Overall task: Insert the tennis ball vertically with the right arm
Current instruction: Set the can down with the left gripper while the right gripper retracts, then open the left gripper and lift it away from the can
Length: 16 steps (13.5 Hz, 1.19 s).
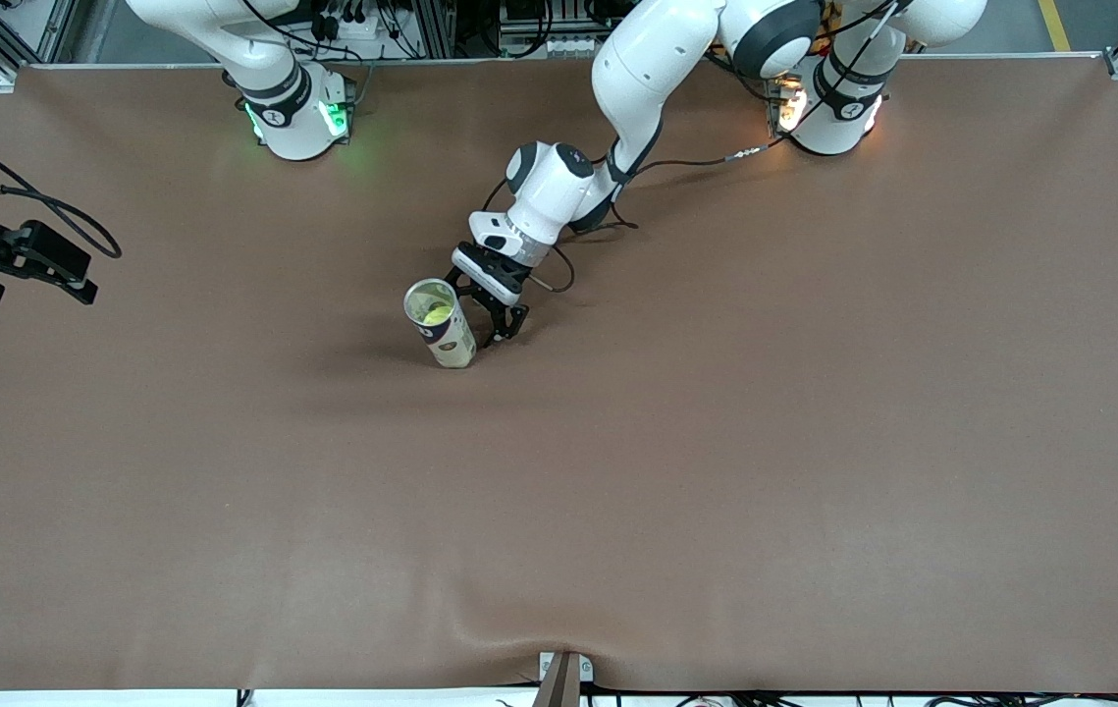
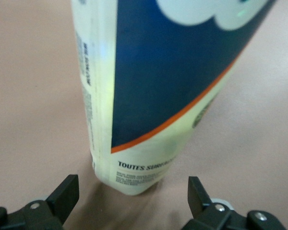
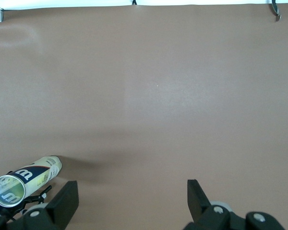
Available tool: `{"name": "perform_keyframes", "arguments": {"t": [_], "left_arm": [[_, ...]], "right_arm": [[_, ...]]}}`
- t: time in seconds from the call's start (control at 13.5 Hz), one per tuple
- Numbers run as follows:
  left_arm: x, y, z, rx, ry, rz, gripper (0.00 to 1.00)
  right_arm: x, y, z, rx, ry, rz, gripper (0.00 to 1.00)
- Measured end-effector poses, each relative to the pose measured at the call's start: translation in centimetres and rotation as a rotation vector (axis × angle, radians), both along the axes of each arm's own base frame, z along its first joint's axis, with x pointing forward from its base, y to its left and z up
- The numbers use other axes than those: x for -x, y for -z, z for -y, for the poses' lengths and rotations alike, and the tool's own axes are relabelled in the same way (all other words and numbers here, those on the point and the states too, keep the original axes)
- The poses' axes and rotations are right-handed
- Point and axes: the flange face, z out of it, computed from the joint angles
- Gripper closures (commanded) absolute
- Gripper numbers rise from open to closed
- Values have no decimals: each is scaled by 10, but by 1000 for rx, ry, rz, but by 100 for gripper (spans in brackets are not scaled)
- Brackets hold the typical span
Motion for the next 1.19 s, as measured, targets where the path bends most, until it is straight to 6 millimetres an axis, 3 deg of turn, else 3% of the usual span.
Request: {"name": "perform_keyframes", "arguments": {"t": [0.22, 0.37, 0.89, 1.19], "left_arm": [[2, -16, -2, -11, 39, -50, 0], [-11, -33, -11, -25, 68, -94, 0], [-86, -131, -68, -62, 185, -282, 0], [-134, -188, -114, -225, 300, -381, 0]], "right_arm": [[0, 0, 2, 1, 0, -2, 0], [0, 1, 4, 5, 3, -2, 0], [2, 9, 16, 20, 23, -61, 0], [5, 17, 17, 18, 25, -116, 0]]}}
